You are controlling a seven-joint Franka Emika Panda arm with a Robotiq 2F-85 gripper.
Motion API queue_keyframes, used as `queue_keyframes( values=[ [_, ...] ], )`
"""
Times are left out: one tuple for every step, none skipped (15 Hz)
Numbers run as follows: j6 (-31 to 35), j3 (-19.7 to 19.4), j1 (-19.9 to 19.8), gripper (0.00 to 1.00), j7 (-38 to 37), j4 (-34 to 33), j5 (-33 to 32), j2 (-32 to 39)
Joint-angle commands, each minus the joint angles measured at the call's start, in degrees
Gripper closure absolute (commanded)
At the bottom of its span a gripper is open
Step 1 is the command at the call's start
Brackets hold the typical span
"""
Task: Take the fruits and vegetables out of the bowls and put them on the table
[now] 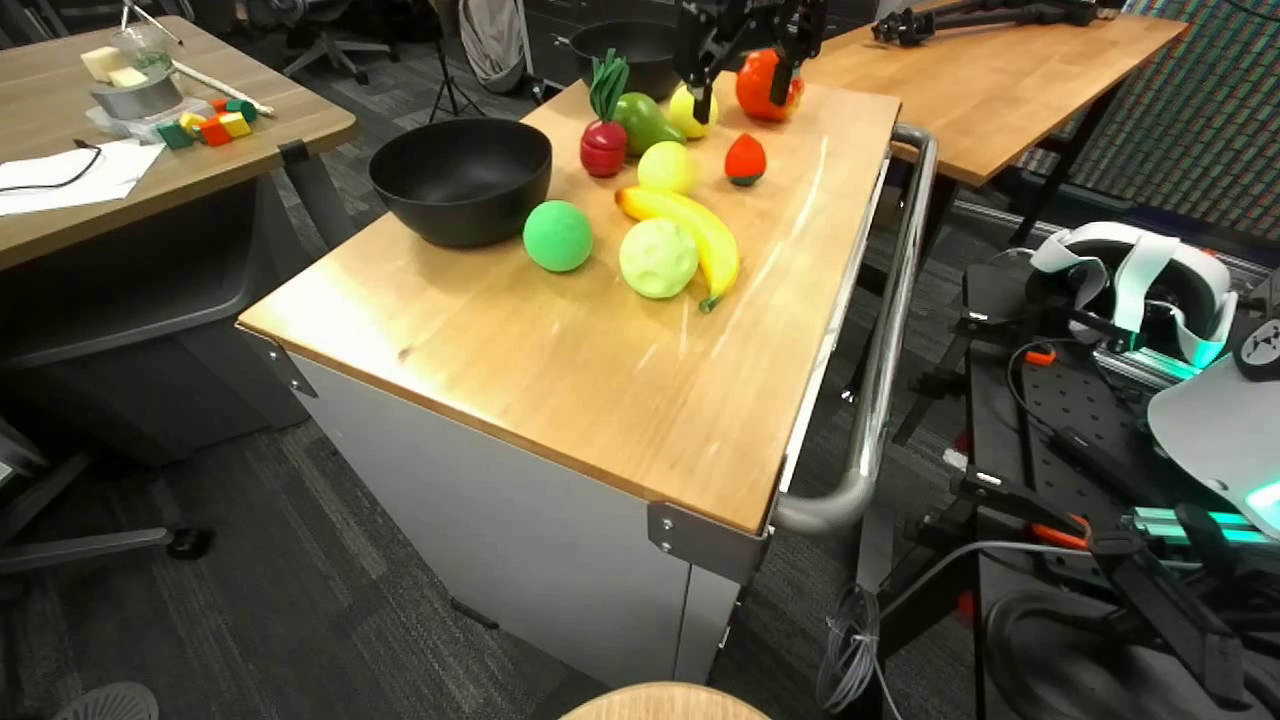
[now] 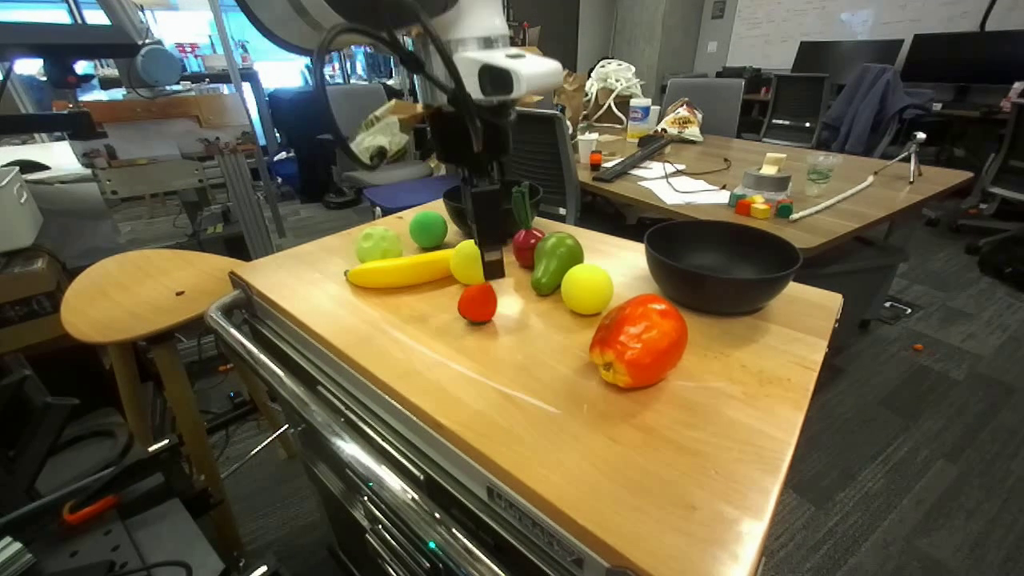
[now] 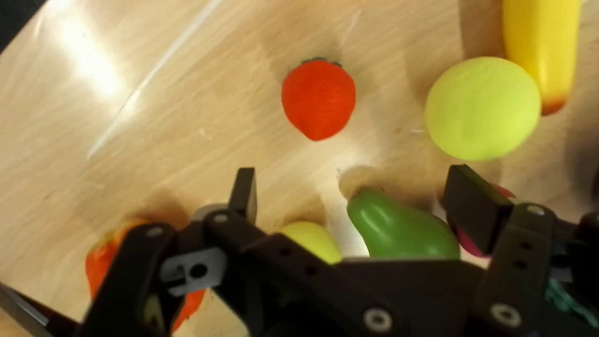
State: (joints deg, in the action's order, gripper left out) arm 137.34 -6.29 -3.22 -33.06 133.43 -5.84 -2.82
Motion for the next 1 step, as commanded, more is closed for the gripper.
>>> queue_keyframes(
  values=[
    [-0.68, 1.16, -1.18, 0.0, 0.37, 0.51, 0.16, -2.12]
  ],
)
